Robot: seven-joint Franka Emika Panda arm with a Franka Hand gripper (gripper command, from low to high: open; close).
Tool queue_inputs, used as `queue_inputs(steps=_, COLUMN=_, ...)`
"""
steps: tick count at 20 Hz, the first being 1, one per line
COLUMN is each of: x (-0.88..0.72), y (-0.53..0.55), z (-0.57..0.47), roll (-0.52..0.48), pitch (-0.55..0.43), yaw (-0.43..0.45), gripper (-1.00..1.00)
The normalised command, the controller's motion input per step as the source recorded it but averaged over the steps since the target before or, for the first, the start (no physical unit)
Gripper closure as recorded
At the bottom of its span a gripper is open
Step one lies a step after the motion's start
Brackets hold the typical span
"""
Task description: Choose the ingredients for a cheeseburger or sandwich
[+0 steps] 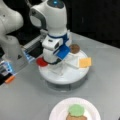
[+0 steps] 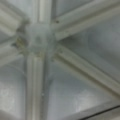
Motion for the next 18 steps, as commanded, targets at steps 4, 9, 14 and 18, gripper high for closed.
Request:
queue_inputs(steps=4, x=-0.13, y=0.17, z=-0.12, roll=0.041, pitch=-0.171, yaw=-0.088, gripper=-1.0)
queue_inputs(steps=9, x=-0.1, y=0.16, z=-0.11, roll=0.045, pitch=-0.16, yaw=-0.115, gripper=-1.0)
queue_inputs(steps=14, x=-0.06, y=0.15, z=-0.14, roll=0.053, pitch=-0.155, yaw=-0.118, gripper=-1.0)
queue_inputs(steps=18, x=-0.06, y=0.15, z=-0.16, roll=0.054, pitch=-0.141, yaw=-0.112, gripper=-1.0)
